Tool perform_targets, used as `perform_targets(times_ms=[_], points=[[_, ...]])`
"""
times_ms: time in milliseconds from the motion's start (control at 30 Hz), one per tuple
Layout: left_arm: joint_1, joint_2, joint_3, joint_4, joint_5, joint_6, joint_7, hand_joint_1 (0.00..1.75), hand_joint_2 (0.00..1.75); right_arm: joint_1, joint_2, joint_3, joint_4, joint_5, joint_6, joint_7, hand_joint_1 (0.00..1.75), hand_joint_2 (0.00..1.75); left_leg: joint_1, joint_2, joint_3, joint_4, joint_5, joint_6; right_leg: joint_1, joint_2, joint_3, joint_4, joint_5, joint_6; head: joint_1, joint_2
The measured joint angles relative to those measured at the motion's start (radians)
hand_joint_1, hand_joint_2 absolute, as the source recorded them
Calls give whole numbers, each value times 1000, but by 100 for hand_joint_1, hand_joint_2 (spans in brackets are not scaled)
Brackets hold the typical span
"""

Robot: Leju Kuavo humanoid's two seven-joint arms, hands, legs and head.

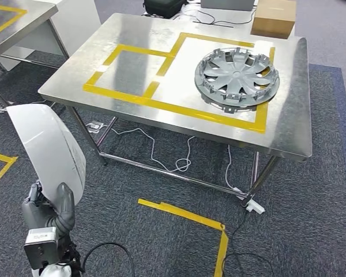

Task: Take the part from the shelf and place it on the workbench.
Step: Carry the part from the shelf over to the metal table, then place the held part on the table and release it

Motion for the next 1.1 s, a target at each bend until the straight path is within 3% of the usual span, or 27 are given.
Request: perform_targets(times_ms=[33, 100, 133, 200, 300, 333, 400, 467, 500, 533, 600, 633, 700, 800, 867, 967, 1000, 1033, 1067, 1100], points=[[0, 0, 0, 1, 1, -1, 0, 175, 175, 0, 0, -1, 0, 1, 1, 0, 0, 0, 0, 0, -2, -23, 35, 3, 0, 1, 11, 0, -8, 1, 0, 0], [0, 1, 0, 1, 2, -3, 0, 175, 175, 0, 0, -1, 0, 3, 2, 0, 0, 0, -2, 0, 32, -140, 127, 13, 0, 4, 33, -1, -25, 7, 0, 0], [0, 2, 0, 2, 2, -3, 0, 175, 175, 0, 0, -1, 0, 4, 3, 0, 0, 0, -5, -1, 52, -196, 154, 18, 1, 5, 42, -2, -33, 12, 0, 0], [-1, 3, 0, 2, 2, -3, 0, 175, 175, -1, 0, -2, 0, 5, 3, 0, 0, 0, -10, -1, 74, -250, 154, 28, 2, 4, 48, -4, -41, 26, 0, 0], [0, 4, 0, 2, 2, -4, 0, 175, 175, -4, 0, -2, 0, 6, 4, 0, 0, 0, -7, -4, 92, -276, 141, 44, 2, 0, 54, 8, -42, 47, 0, 0], [-1, 3, 0, 2, 2, -4, 0, 175, 175, -6, 0, -2, 0, 6, 4, 1, 0, 0, -4, -5, 101, -281, 139, 49, 2, 0, 43, 31, -53, 51, 3, 0], [-2, 2, 0, 2, 2, -4, 0, 175, 175, -8, 0, -2, 0, 6, 4, 0, 0, 0, -2, -4, 115, -287, 133, 56, 1, 0, -20, 136, -93, 58, 9, 0], [-1, 2, -1, 2, 2, -4, 0, 175, 175, -7, 0, -2, 0, 6, 4, -2, 0, 0, -3, -4, 122, -288, 124, 59, 0, 0, -107, 253, -132, 64, 11, 0], [-1, 2, -1, 2, 2, -4, 0, 175, 175, -5, 0, -2, 0, 6, 4, -1, 0, 0, -3, -5, 129, -288, 117, 59, 0, 0, -135, 273, -130, 64, 11, 0], [-1, 2, -1, 2, 2, -4, 0, 175, 175, -3, 0, -2, 0, 6, 4, 0, 0, 0, -3, -6, 138, -288, 110, 58, 0, 0, -146, 258, -107, 62, 12, 0], [-1, 2, -1, 2, 2, -4, 0, 175, 175, 0, 0, -2, 0, 6, 4, 3, 0, 0, -3, -7, 162, -288, 91, 54, 1, 0, -124, 141, -12, 55, 12, 0], [-1, 2, -1, 3, 2, -5, 0, 175, 175, 1, -1, -2, 0, 6, 4, 3, 0, 0, -4, -6, 173, -288, 82, 50, 3, -2, -109, 84, 19, 51, 11, 0], [-2, 2, 0, 3, 2, -5, 0, 175, 175, -1, -1, -2, 0, 7, 6, -3, 0, 0, -5, -5, 185, -287, 68, 37, 8, -5, -86, 26, 40, 39, 10, 0], [-2, 1, 0, 3, 2, -7, 0, 175, 175, 0, -1, -2, 0, 8, 9, -8, 0, 0, -6, -5, 199, -273, 62, 21, 8, -5, -64, 16, 35, 18, 7, 0], [-5, 1, -1, 3, 0, -8, 0, 175, 175, -1, -1, -2, 0, 8, 9, -7, 0, 0, -4, -4, 169, -203, 50, 12, 3, -3, -40, 9, 30, 8, 3, 0], [-6, 2, -1, 4, 1, -10, 0, 175, 175, -2, -1, -2, 0, 8, 11, -12, 0, 0, -1, -3, 54, -27, -23, -1, 2, -2, -19, 6, 12, 0, 0, 0], [-6, 3, 0, 4, 2, -10, 0, 175, 175, -2, -1, -2, 0, 9, 12, -14, 0, 0, 0, -3, 26, 1, -39, -2, 2, -1, -10, 6, 4, 0, -1, 0], [-5, 3, 0, 4, 2, -10, 0, 175, 175, -1, -1, -2, 0, 9, 13, -14, 0, 0, 0, -3, 12, -4, -33, -2, 2, 0, 1, 6, -4, 1, -1, 0], [-5, 3, 0, 4, 2, -10, 0, 175, 175, 0, -1, -3, 0, 9, 13, -13, 0, 0, 0, -3, 13, -42, -1, -1, 1, 1, 14, 6, -13, 3, -1, 0], [-5, 4, 0, 4, 2, -10, 0, 175, 175, 0, -1, -3, 0, 9, 14, -13, 0, 0, 0, -3, 23, -102, 53, 2, 1, 2, 26, 6, -23, 6, -1, 0]])
